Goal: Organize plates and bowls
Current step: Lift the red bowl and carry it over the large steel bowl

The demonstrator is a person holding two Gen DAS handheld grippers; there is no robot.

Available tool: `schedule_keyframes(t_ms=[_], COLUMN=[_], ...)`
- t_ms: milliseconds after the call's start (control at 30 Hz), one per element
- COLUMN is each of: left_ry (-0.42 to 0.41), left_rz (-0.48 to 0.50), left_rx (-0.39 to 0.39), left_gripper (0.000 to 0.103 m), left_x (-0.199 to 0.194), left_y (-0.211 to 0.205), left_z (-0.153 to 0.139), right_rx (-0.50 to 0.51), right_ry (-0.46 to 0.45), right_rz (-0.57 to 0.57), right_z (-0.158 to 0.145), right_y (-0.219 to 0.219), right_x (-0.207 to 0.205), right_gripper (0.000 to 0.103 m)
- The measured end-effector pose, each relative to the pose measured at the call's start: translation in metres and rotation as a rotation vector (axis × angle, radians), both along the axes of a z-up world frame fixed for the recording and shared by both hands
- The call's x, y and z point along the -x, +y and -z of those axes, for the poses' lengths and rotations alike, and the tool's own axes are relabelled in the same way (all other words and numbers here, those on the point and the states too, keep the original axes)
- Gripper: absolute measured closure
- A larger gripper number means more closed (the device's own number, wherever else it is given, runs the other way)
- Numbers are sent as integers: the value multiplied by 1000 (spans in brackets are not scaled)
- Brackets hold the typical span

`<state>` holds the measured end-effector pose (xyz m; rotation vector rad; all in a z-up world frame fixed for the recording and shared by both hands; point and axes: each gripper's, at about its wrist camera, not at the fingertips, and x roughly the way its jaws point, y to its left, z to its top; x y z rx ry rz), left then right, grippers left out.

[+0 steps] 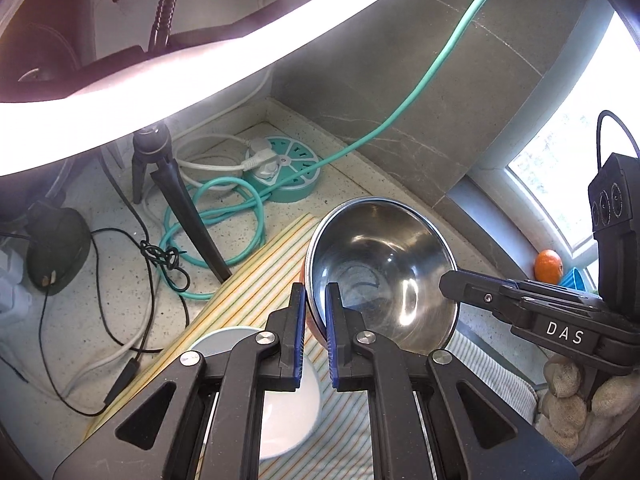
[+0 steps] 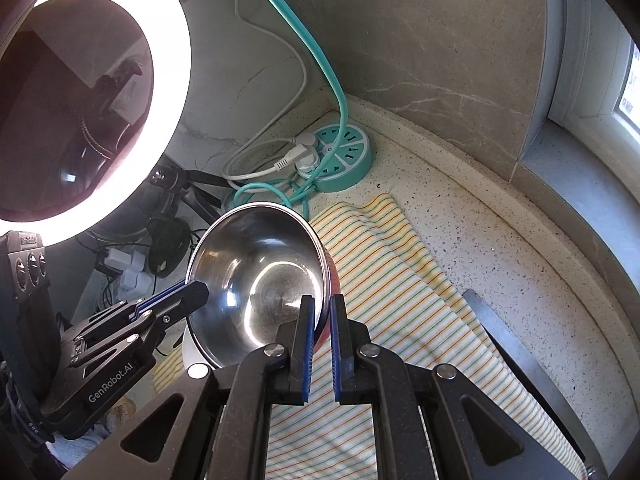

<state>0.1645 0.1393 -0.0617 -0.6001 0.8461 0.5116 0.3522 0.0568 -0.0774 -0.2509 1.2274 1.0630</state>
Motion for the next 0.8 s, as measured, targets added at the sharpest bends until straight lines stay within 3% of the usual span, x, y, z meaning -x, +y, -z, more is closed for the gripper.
schedule_keyframes(t_ms=[300, 800], left_ry=[-47, -62], left_rz=[75, 216], left_rx=[5, 19], left_gripper=[95, 95], left_x=[16, 71], left_y=[-8, -18], left_z=[-22, -34], right_rx=[-6, -13], right_ry=[-39, -46], right_rz=[64, 185], right_z=[-28, -44], right_y=[-20, -49], right_x=[22, 94], right_gripper=[96, 96])
